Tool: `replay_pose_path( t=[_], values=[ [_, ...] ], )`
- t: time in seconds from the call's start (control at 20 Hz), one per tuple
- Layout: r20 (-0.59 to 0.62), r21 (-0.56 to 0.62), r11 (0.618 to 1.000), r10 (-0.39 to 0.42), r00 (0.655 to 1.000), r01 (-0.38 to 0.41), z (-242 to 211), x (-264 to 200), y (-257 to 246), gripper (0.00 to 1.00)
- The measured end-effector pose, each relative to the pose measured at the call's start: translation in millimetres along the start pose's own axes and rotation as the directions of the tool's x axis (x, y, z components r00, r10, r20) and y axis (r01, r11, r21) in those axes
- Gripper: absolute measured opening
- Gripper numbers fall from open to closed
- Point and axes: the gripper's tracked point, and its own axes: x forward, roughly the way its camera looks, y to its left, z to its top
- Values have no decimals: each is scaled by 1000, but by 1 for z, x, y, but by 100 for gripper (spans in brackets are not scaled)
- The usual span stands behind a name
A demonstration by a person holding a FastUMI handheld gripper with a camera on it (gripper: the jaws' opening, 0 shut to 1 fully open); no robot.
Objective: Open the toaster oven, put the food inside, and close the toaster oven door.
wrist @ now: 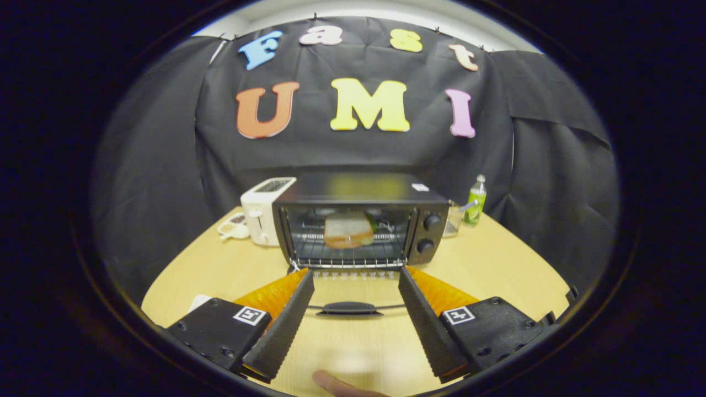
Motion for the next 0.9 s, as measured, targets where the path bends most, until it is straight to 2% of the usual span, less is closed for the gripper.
replay_pose_path(
  t=[0.15, 0.25, 0.4, 0.75, 0.9],
  values=[
    [-113, 35, 999, 38, 993, -35, -31, 21, 7, 100],
    [-156, 39, 999, 31, 987, -25, -45, 31, 4, 100],
    [-200, 9, 1000, 11, 980, -10, -61, 44, 2, 100],
    [-294, 14, 1000, 23, 955, -19, -95, 61, 8, 100],
    [-293, 10, 1000, -15, 956, 19, -98, 75, -3, 100]
  ],
)
